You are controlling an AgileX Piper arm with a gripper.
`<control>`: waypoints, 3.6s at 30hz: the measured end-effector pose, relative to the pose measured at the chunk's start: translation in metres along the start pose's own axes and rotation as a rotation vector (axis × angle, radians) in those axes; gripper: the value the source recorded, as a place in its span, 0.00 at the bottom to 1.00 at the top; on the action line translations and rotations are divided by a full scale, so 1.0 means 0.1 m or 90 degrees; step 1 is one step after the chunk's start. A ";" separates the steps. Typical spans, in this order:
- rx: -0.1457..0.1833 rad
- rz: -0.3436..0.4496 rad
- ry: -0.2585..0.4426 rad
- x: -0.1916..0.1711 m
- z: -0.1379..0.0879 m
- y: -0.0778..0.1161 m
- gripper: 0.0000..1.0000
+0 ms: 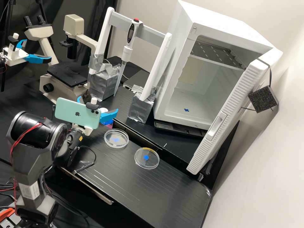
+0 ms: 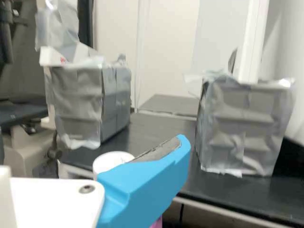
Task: Open the bottle
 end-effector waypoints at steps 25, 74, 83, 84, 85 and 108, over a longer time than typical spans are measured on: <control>-0.003 0.014 -0.035 0.04 0.13 0.04 0.00; 0.001 0.010 -0.032 0.04 0.10 0.02 0.00; 0.001 0.010 -0.032 0.04 0.10 0.02 0.00; 0.001 0.010 -0.032 0.04 0.10 0.02 0.00; 0.001 0.010 -0.032 0.04 0.10 0.02 0.00; 0.004 0.064 0.036 -0.20 -0.13 0.23 0.00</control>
